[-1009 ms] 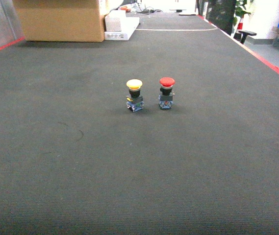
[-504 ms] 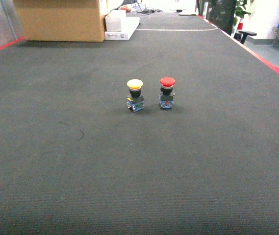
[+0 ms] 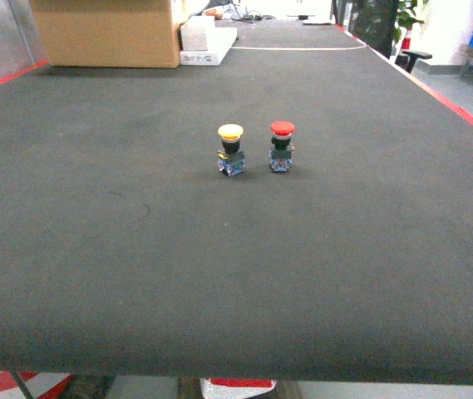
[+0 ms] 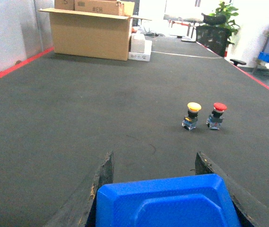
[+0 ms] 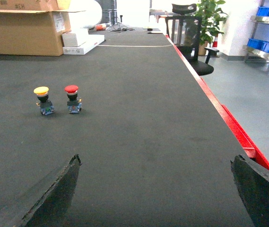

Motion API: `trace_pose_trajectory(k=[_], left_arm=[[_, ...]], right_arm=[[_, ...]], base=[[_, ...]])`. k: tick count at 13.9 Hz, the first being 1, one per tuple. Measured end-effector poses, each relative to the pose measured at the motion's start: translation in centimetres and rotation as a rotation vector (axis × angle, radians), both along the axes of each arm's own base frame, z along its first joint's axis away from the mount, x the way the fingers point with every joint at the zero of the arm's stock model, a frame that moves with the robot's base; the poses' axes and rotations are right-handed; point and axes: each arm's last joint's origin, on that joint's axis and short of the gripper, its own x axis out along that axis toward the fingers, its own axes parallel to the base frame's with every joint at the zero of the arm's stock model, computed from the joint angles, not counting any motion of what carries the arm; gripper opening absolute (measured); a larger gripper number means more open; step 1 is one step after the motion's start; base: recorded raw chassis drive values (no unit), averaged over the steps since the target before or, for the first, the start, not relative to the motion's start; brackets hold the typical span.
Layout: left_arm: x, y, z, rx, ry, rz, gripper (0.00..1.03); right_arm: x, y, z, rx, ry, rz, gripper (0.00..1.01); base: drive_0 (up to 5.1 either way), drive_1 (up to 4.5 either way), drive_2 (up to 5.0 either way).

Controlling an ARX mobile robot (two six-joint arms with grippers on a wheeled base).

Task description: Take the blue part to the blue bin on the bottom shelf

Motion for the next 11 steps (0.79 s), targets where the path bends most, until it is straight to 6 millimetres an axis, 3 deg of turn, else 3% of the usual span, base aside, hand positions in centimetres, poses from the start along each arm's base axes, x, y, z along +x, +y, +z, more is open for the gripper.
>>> trace_pose_trajectory(k=[6,11], left_arm=[[-0.02,0.04,0.0,-0.001,-0.002,0.005,0.44],[-0.01,0.02,-0.01,-0.001,-0.001,0.001,0.44]], right_arm=[[0.0,0.0,-0.01,0.0,0.001,0.001,0.98],[0.0,0.0,-0.01,0.0,0.001,0.0,0.98]], base=[[0.0,0.0,0.0],[-2.0,-2.03,-2.0]])
